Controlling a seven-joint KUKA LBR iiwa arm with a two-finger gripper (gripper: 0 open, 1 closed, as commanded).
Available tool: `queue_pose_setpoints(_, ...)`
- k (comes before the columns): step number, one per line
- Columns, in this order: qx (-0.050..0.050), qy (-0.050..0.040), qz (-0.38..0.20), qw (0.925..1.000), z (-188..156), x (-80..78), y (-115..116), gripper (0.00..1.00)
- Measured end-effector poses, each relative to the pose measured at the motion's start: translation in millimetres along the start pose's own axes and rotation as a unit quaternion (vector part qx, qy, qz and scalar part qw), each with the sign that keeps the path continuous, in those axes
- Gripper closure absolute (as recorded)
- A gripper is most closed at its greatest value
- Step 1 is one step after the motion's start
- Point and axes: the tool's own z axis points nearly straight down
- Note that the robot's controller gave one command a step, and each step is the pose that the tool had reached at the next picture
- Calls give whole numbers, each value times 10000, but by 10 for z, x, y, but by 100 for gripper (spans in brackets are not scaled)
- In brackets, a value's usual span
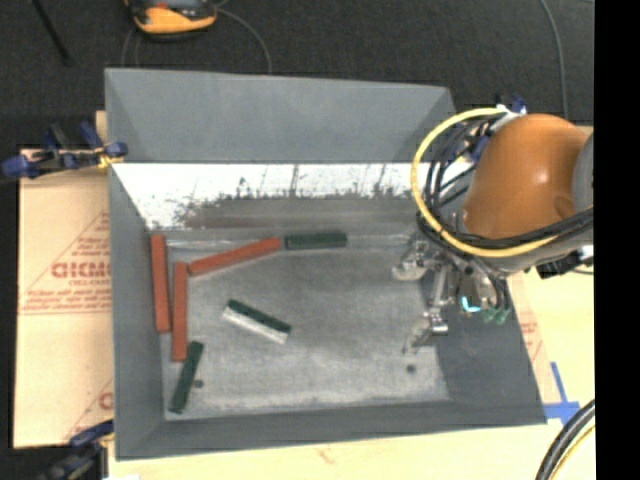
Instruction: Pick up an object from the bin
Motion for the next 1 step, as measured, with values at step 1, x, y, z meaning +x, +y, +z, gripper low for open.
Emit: queue_pose_setpoints(1,5,-40,-9,10000,-40,-16,1,0)
